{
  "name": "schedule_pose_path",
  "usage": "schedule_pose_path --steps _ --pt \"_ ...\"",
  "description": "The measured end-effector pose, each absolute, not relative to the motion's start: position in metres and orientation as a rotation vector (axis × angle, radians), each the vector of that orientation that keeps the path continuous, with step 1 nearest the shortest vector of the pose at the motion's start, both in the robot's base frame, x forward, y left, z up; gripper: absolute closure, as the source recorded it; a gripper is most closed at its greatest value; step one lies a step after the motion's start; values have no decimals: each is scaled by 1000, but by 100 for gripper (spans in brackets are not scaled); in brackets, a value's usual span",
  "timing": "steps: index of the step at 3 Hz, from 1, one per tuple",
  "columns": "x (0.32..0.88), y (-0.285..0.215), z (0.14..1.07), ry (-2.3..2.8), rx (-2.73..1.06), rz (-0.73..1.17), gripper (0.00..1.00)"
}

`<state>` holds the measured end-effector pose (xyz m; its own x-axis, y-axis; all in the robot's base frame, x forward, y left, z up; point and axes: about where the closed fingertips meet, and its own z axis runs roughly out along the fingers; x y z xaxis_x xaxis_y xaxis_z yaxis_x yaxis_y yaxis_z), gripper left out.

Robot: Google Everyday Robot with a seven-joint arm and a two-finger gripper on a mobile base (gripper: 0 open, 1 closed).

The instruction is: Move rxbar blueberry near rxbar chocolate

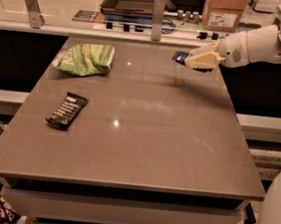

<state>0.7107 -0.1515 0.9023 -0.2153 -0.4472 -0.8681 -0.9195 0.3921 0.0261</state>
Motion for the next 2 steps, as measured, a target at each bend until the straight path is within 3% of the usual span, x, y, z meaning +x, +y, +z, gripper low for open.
schedule_pose_path --steps 2 --pt "635 -103 911 1752 -1306 774 100"
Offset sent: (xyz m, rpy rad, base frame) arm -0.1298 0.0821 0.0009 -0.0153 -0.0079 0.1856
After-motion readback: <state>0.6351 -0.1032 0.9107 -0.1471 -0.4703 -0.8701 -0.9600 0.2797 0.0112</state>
